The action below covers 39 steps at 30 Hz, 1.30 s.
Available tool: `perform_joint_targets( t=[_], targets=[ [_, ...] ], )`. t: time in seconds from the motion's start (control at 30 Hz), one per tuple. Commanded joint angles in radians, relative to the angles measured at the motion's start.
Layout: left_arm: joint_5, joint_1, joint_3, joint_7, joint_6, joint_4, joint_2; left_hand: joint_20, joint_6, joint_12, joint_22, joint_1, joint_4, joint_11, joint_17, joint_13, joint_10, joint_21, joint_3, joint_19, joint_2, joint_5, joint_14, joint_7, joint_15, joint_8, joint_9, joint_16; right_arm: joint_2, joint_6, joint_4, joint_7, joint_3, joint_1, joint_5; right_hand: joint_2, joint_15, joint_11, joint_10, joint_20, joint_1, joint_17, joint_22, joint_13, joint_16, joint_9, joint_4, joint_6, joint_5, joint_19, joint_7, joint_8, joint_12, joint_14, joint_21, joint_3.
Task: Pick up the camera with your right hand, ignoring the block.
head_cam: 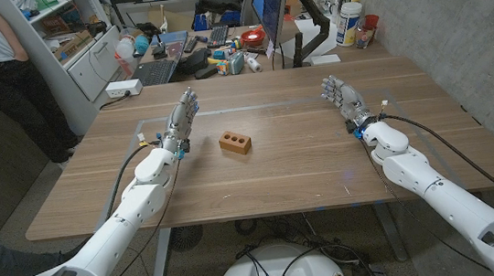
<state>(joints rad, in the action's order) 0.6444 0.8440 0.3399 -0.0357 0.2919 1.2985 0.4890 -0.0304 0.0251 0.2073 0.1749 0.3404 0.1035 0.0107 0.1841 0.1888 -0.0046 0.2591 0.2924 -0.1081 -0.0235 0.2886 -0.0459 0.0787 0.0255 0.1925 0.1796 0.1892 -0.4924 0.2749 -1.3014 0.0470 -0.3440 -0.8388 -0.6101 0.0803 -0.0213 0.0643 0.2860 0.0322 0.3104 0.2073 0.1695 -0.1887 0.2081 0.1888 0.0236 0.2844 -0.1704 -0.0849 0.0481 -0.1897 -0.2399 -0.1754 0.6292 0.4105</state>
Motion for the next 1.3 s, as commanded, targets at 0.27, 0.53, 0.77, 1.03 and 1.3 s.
perform_joint_targets(
  t=[0.27,0.53,0.77,1.03,1.3],
  targets=[
    [-0.077,0.008,-0.089,-0.075,-0.028,-0.014,-0.062,0.002,-0.003,0.004,0.005,0.012,-0.001,-0.001,0.002,0.003,-0.005,-0.001,0.007,-0.011,0.006,0.006,-0.01,0.001,-0.003,0.005,0.005,0.004,0.141,-0.041,-0.035,0.075,0.181,-0.042,0.176,0.006,0.001,-0.003,0.012,-0.002,0.021,-0.003,0.002,-0.002,0.003,0.002,0.013,0.013,-0.007,-0.013,-0.001,-0.008,-0.002,-0.011,-0.001,0.012],
    [-0.093,0.025,-0.113,-0.078,-0.037,0.003,-0.073,0.004,-0.002,0.004,0.005,0.013,-0.002,-0.001,0.002,0.003,-0.004,-0.003,0.006,-0.011,0.008,0.005,-0.011,-0.002,-0.004,0.005,0.005,0.004,0.194,0.05,0.003,0.079,0.218,-0.04,0.238,0.011,0.013,-0.019,0.036,0.003,0.039,-0.009,0.002,-0.002,0.006,0.001,0.029,0.032,-0.008,-0.033,-0.014,-0.014,-0.009,-0.029,-0.005,0.015],
    [-0.104,0.03,-0.123,-0.082,-0.04,0.006,-0.08,0.006,-0.001,0.004,0.005,0.013,-0.002,-0.001,0.002,0.003,-0.003,-0.005,0.006,-0.01,0.009,0.005,-0.01,-0.005,-0.004,0.005,0.005,0.004,0.236,0.14,0.054,0.083,0.238,-0.033,0.27,0.015,0.034,-0.031,0.061,0.006,0.053,-0.014,0.002,-0.002,0.01,0.001,0.042,0.06,-0.009,-0.049,-0.029,-0.021,-0.015,-0.057,-0.013,0.023],
    [-0.111,0.028,-0.126,-0.092,-0.044,0.001,-0.089,0.009,0.001,0.003,0.005,0.015,-0.002,-0.005,0.002,0.003,-0.004,-0.007,0.005,-0.01,0.01,0.005,-0.01,-0.008,-0.005,0.006,0.005,0.004,0.241,0.181,0.062,0.075,0.25,-0.035,0.315,0.012,0.042,-0.039,0.069,0.012,0.06,-0.017,0.002,-0.002,0.008,0.001,0.05,0.072,-0.008,-0.063,-0.033,-0.023,-0.016,-0.063,-0.014,0.026],
    [-0.113,0.029,-0.133,-0.098,-0.044,0.0,-0.091,0.012,0.004,0.003,0.006,0.016,-0.003,-0.006,0.002,0.003,-0.001,-0.009,0.004,-0.01,0.012,0.004,-0.01,-0.009,-0.006,0.007,0.005,0.004,0.227,0.194,0.055,0.049,0.25,-0.038,0.374,0.006,0.046,-0.039,0.074,0.012,0.064,-0.018,0.002,-0.002,0.008,0.002,0.056,0.075,-0.008,-0.067,-0.035,-0.023,-0.017,-0.068,-0.019,0.027]
  ],
)
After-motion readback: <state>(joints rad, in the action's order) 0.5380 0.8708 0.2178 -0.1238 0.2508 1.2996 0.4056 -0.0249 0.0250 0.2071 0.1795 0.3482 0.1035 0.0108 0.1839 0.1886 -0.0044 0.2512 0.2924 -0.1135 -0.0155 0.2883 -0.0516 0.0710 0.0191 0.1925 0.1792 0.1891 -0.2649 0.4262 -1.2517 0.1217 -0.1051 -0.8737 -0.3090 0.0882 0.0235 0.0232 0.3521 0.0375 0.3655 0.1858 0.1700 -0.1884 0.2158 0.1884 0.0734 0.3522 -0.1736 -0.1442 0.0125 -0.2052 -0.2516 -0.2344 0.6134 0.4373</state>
